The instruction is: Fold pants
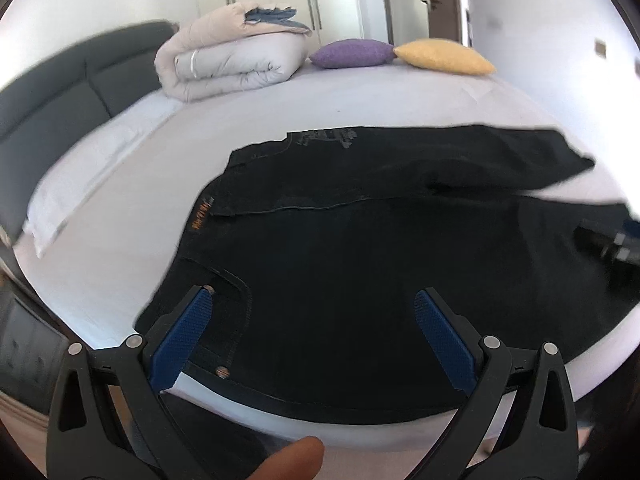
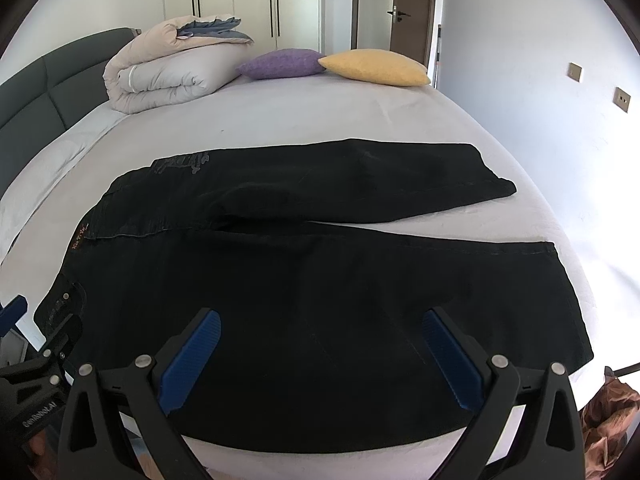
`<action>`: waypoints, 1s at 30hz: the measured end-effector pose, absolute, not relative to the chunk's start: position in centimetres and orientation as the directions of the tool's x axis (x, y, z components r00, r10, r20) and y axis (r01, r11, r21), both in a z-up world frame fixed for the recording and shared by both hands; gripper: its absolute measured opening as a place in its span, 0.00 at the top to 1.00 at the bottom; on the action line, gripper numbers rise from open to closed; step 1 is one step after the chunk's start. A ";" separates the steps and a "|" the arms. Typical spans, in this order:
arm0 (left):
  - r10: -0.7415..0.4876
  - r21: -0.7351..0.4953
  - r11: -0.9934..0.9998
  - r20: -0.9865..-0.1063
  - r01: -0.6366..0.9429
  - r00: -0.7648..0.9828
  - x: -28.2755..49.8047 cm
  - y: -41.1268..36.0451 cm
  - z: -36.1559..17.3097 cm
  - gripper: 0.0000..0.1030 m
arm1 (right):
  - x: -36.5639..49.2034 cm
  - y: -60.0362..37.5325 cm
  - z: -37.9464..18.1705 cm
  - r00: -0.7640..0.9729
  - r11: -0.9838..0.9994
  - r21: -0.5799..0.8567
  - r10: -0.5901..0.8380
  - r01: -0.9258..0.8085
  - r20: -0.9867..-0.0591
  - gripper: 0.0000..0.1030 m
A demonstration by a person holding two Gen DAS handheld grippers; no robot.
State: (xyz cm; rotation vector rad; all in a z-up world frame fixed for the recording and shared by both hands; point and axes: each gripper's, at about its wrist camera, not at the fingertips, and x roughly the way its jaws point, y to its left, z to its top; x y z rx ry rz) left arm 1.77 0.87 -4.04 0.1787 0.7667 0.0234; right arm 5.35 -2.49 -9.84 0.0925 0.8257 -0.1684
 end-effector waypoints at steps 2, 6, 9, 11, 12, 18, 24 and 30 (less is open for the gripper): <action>0.088 0.220 0.971 -0.685 0.089 0.723 2.5 1.0 -4.8 0.00 | 5.9 -2.6 -9.9 0.666 0.985 0.019 -0.100 0.169 -0.739 0.00; 0.056 0.240 0.955 -0.721 0.172 0.690 5.1 2.3 -6.2 0.00 | 7.6 -3.1 -9.6 0.689 0.992 0.054 -0.041 0.117 -0.723 0.00; 0.039 0.212 0.956 -0.778 0.203 0.628 8.2 4.2 -7.7 0.00 | 9.4 -3.3 -9.3 0.704 0.995 0.081 0.015 0.061 -0.710 0.00; -0.009 0.187 0.953 -0.769 0.238 0.639 9.8 5.2 -7.8 0.00 | 10.6 -3.2 -9.2 0.713 0.997 0.078 0.045 0.013 -0.699 0.00; -0.018 0.185 0.950 -0.771 0.251 0.636 10.6 5.6 -8.0 0.00 | 11.4 -3.1 -9.2 0.716 0.998 0.065 0.056 -0.015 -0.696 0.00; -0.046 0.182 0.945 -0.749 0.272 0.661 18.3 8.1 -6.3 0.00 | 15.4 -3.5 -9.7 0.696 0.984 0.053 0.159 -0.172 -0.700 0.01; -0.234 0.079 0.891 -0.765 0.446 0.601 32.8 10.0 -5.0 0.00 | 18.3 -4.2 -10.2 0.654 0.948 0.077 0.271 -0.310 -0.706 0.11; -0.314 -0.046 0.852 -0.841 0.521 0.440 43.3 10.6 -8.1 0.02 | 19.9 -5.4 -11.6 0.613 0.923 0.110 0.330 -0.369 -0.718 0.17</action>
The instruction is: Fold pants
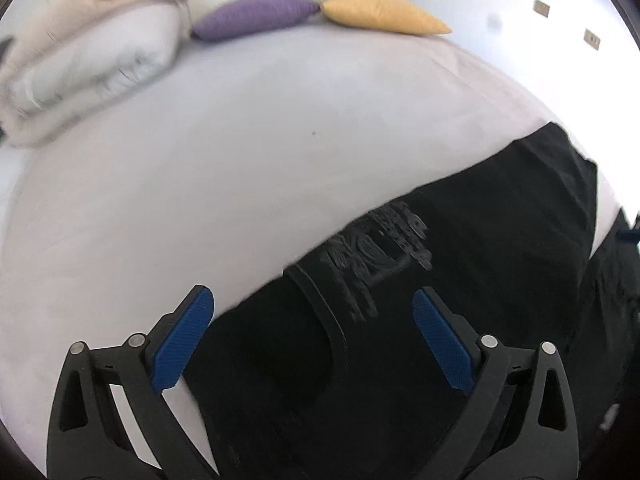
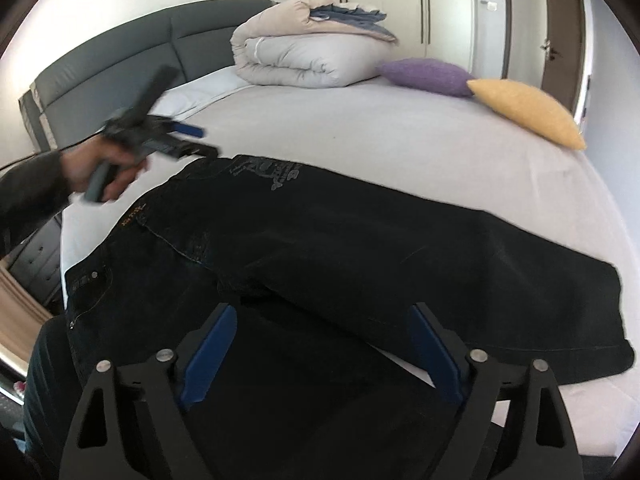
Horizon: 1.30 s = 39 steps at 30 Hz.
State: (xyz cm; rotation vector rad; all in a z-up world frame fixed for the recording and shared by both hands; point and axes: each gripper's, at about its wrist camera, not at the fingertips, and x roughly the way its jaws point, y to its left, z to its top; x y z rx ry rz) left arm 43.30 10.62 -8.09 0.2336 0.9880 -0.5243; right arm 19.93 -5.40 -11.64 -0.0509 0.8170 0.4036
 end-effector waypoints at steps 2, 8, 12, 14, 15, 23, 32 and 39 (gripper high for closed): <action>-0.337 -0.088 0.842 -0.856 0.531 0.392 45.3 10.9 -9.4 0.02 | 20.5 -5.7 -12.4 0.593 0.917 0.122 0.342 -0.379 -0.729 0.22; -0.333 -0.133 0.802 -0.908 0.582 0.253 49.2 10.0 -13.5 0.19 | 22.0 -5.5 -14.1 0.539 0.892 0.138 0.376 -0.430 -0.753 0.30; -0.353 -0.158 0.792 -0.906 0.589 0.232 50.4 9.4 -14.8 0.41 | 23.1 -5.0 -14.4 0.524 0.882 0.151 0.394 -0.446 -0.755 0.37; -0.360 -0.164 0.800 -0.901 0.577 0.243 50.7 9.4 -14.7 0.72 | 23.6 -4.8 -14.2 0.521 0.879 0.154 0.400 -0.452 -0.754 0.40; -0.365 -0.170 0.805 -0.897 0.569 0.248 50.7 9.3 -14.9 0.77 | 24.0 -4.6 -14.1 0.522 0.877 0.153 0.402 -0.456 -0.753 0.41; -0.333 -0.023 0.834 -0.817 0.551 0.471 45.4 8.4 -12.8 0.93 | 28.8 -2.0 -11.7 0.551 0.860 0.086 0.396 -0.503 -0.734 0.45; -0.341 0.077 0.824 -0.723 0.561 0.601 38.9 8.9 -11.3 0.93 | 35.5 3.2 -10.9 0.576 0.807 -0.115 0.305 -0.579 -0.759 0.45; -0.357 0.081 0.818 -0.705 0.570 0.612 36.4 10.8 -10.8 0.93 | 38.7 5.4 -12.7 0.537 0.758 -0.193 0.235 -0.623 -0.810 0.45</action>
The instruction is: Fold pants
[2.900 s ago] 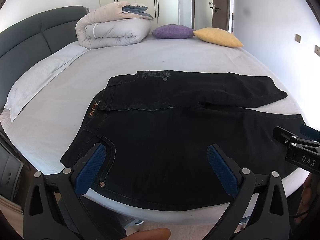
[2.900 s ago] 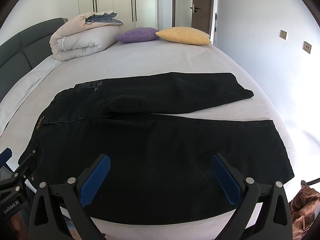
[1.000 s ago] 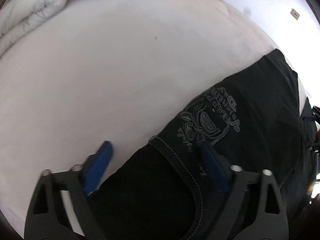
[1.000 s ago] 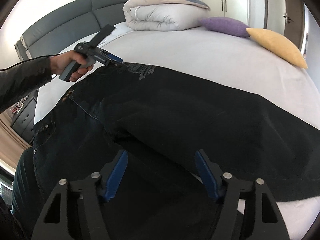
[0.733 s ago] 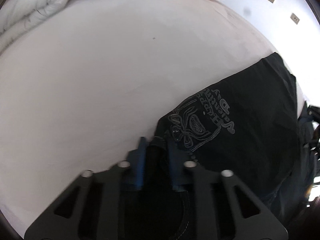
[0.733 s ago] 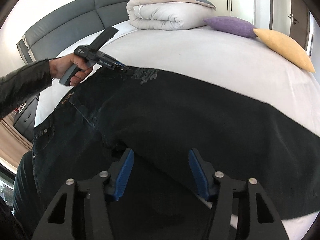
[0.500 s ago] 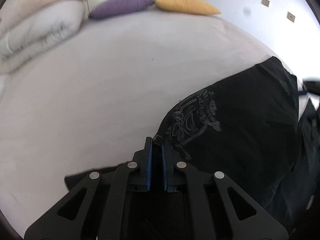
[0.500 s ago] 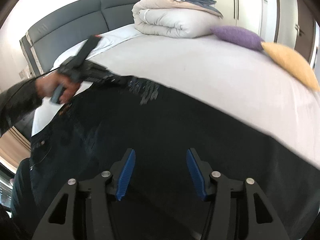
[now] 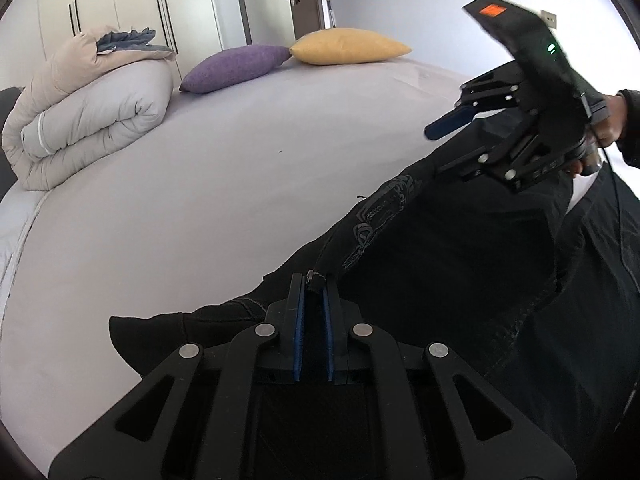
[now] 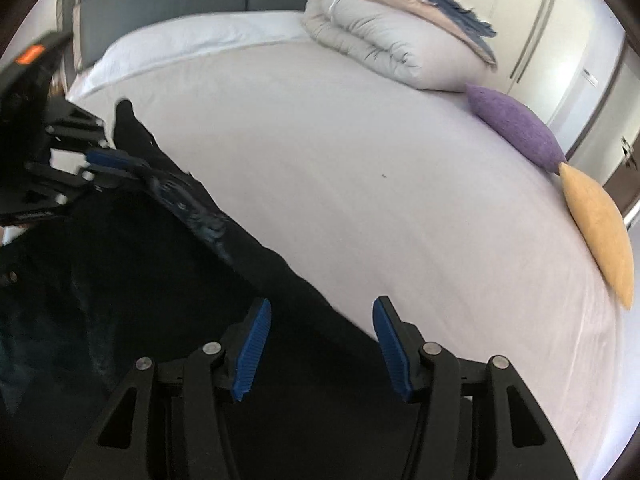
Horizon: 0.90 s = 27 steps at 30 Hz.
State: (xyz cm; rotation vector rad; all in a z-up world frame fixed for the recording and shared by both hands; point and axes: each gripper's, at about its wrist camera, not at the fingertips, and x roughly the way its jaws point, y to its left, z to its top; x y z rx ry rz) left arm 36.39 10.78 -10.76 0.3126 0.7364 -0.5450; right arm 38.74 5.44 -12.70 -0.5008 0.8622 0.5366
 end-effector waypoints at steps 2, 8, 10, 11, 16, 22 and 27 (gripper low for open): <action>-0.363 0.069 0.821 -0.702 0.566 0.612 36.5 11.0 -10.8 0.93 | 39.1 5.8 -12.9 0.513 0.749 -0.179 0.240 -0.638 -0.824 0.50; -0.370 0.064 0.822 -0.695 0.566 0.616 35.2 11.4 -10.2 0.93 | 39.2 6.8 -12.8 0.460 0.746 -0.116 0.274 -0.656 -0.845 0.91; -0.372 0.060 0.823 -0.695 0.565 0.616 34.9 11.5 -10.3 0.93 | 39.3 6.9 -12.7 0.459 0.755 -0.103 0.278 -0.647 -0.844 0.94; -0.372 0.058 0.825 -0.695 0.563 0.616 34.9 11.6 -10.3 0.93 | 39.0 7.1 -12.7 0.460 0.760 -0.098 0.280 -0.642 -0.843 0.95; -0.374 0.057 0.826 -0.690 0.561 0.619 34.3 11.6 -9.7 0.93 | 37.7 8.4 -12.3 0.466 0.774 -0.074 0.300 -0.629 -0.832 0.95; -0.382 0.042 0.829 -0.685 0.557 0.621 33.5 12.1 -8.9 0.93 | 34.9 11.3 -11.8 0.442 0.730 -0.047 0.361 -0.682 -0.821 0.96; -0.379 0.062 0.821 -0.685 0.568 0.622 31.4 12.5 -8.1 0.93 | 31.5 13.0 -11.8 0.458 0.685 -0.113 0.345 -0.719 -0.819 0.96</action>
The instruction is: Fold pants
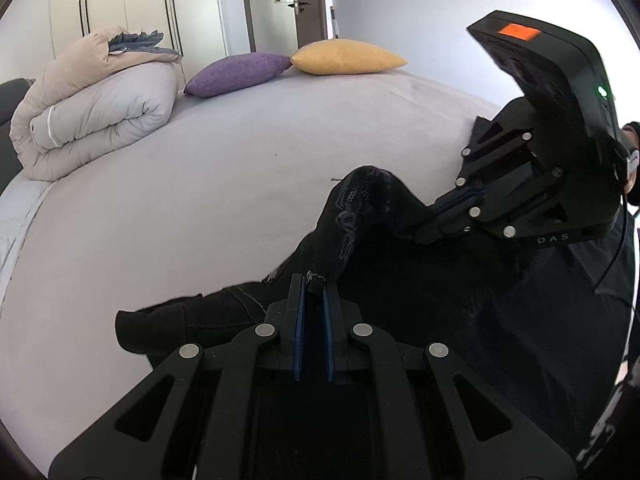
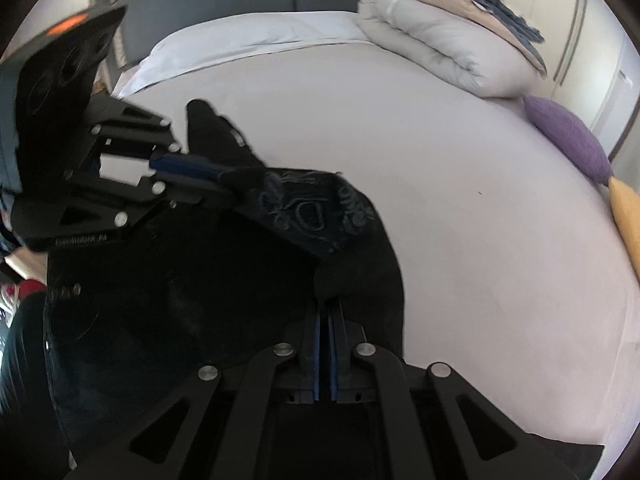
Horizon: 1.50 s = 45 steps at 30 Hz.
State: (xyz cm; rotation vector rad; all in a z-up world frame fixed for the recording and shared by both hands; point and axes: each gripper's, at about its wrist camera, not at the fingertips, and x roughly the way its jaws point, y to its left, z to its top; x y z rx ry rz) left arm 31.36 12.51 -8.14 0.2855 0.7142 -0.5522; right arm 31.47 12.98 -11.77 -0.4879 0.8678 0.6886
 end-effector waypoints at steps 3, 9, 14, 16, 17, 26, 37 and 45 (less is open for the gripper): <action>-0.364 0.094 0.811 -0.692 0.577 0.624 29.1 12.8 -8.3 0.93 | 27.2 14.4 -12.4 0.519 0.593 -0.286 0.267 -0.753 -0.812 0.96; -0.341 0.173 0.765 -0.708 0.620 0.618 22.2 13.8 -9.6 0.93 | 16.5 16.5 -16.5 0.730 0.173 -0.712 0.076 -0.681 -0.679 0.96; -0.314 0.225 0.703 -0.754 0.675 0.577 16.4 14.1 -11.7 0.93 | 10.8 16.6 -18.8 0.802 -0.045 -0.804 0.060 -0.592 -0.594 0.96; -0.293 0.257 0.673 -0.769 0.694 0.568 14.3 14.0 -12.4 0.93 | 8.5 16.9 -19.7 0.815 -0.133 -0.815 0.068 -0.564 -0.575 0.96; -0.287 0.260 0.662 -0.778 0.703 0.558 13.4 13.9 -12.8 0.93 | 7.6 17.0 -19.9 0.817 -0.157 -0.815 0.071 -0.558 -0.573 0.96; -0.260 0.293 0.569 -0.823 0.769 0.506 7.6 14.5 -14.3 0.93 | 0.5 17.0 -21.8 0.794 -0.315 -0.776 0.101 -0.546 -0.599 0.96; -0.247 0.283 0.541 -0.847 0.792 0.471 4.0 14.4 -15.3 0.93 | -2.7 16.7 -22.8 0.786 -0.311 -0.768 0.094 -0.560 -0.612 0.96; -0.239 0.272 0.565 -0.850 0.779 0.470 4.7 14.8 -15.1 0.91 | -3.2 17.0 -23.2 0.788 -0.305 -0.766 0.074 -0.566 -0.612 0.96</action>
